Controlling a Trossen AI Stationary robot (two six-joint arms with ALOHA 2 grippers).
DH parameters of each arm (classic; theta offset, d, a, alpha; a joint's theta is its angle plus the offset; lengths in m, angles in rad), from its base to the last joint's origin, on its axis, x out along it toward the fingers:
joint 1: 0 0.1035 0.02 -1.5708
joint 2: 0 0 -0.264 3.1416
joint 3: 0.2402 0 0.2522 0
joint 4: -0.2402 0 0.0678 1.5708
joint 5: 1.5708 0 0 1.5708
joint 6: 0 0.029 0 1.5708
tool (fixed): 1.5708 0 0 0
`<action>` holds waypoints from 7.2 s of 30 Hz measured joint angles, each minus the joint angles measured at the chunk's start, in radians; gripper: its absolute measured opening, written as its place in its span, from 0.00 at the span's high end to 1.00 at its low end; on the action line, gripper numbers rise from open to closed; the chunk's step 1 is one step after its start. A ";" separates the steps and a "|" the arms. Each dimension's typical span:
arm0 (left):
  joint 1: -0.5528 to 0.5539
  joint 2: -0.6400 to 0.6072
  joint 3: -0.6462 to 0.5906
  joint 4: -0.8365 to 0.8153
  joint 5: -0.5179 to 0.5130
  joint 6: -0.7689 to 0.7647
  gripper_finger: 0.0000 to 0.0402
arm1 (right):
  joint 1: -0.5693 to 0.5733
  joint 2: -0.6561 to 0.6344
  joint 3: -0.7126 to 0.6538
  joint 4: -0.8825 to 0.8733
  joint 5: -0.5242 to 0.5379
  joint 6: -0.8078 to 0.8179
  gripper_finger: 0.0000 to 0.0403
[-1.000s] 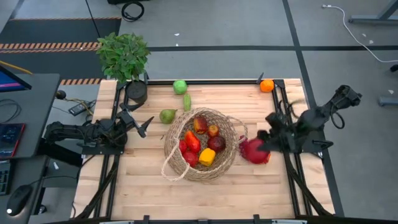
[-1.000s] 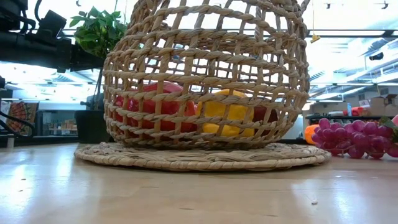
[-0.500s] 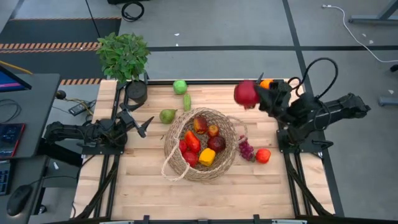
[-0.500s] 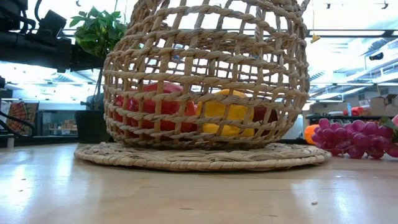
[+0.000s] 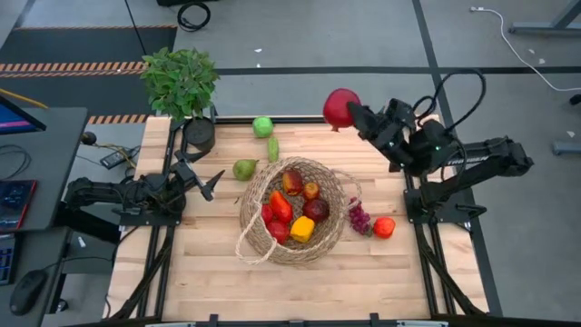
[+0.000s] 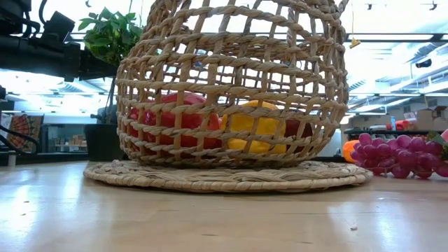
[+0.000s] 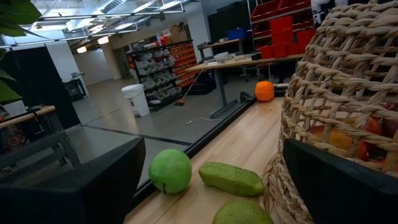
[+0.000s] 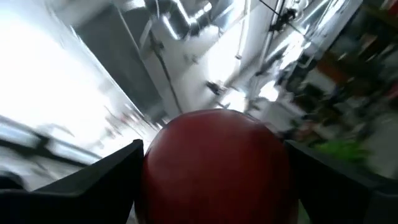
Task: Build produce basket
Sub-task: Put the pomegranate into the woven basket, then put the red apple into the woven basket
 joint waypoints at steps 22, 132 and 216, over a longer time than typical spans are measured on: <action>0.000 0.000 0.000 0.000 0.000 0.000 0.03 | 0.138 0.168 0.435 -0.948 -0.065 -1.140 0.06; 0.000 0.019 0.000 -0.004 0.005 0.000 0.03 | 0.167 0.766 0.592 -1.557 -0.038 0.003 0.06; 0.000 0.019 0.000 0.000 0.005 0.000 0.03 | -0.158 0.052 0.472 -1.985 -0.153 -0.004 0.04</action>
